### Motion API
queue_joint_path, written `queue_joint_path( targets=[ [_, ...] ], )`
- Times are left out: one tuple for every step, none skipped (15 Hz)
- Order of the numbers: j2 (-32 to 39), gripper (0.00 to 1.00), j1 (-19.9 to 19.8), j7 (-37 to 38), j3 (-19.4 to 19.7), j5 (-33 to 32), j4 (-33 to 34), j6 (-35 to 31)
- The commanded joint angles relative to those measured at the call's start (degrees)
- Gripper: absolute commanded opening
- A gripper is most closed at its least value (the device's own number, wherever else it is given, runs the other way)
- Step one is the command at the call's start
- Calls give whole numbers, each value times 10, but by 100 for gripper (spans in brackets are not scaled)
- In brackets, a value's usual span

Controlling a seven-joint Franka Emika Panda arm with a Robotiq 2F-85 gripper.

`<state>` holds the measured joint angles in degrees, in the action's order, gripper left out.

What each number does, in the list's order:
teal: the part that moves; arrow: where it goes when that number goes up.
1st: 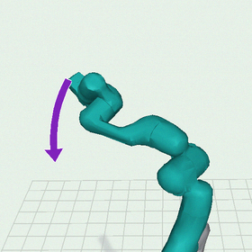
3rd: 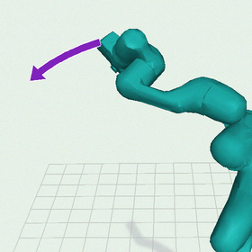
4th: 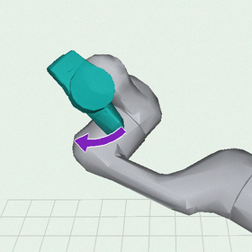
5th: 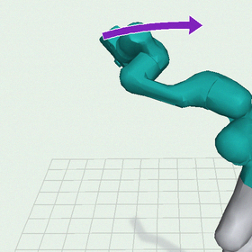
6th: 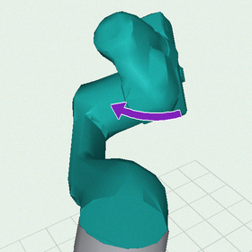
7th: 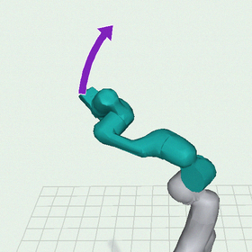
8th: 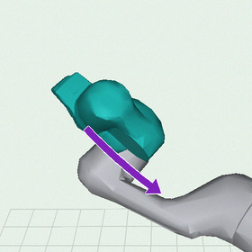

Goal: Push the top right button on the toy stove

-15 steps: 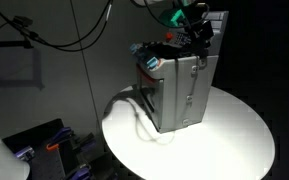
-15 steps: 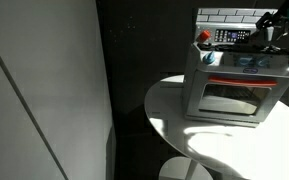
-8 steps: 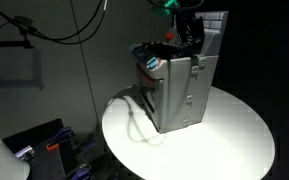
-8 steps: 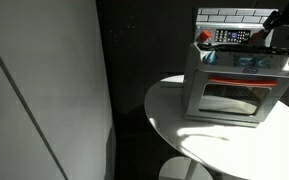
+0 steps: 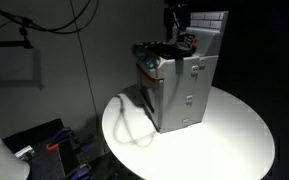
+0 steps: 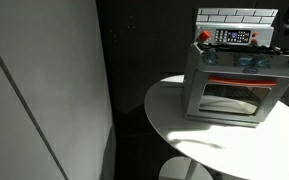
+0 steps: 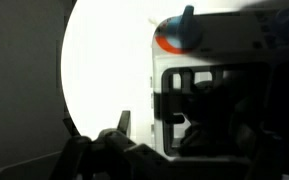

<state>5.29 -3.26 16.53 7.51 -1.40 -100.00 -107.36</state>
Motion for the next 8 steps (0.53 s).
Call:
queue_joint_path(
  targets=[
    [-31, 100, -7, -43, -9, 4, 0, 77],
    [-38, 100, -7, -55, -10, 4, -2, 98],
    [-47, 100, -8, -68, -11, 4, -2, 119],
    [-55, 100, -8, -80, -11, 2, -3, 139],
    [-62, 100, -8, -91, -11, 1, -5, 153],
    [-71, 100, -8, -100, -11, -1, -8, 165],
    [-76, 100, -8, -109, -11, -2, -8, 176],
    [-82, 100, -9, -115, -11, -2, -7, 186]
  ],
)
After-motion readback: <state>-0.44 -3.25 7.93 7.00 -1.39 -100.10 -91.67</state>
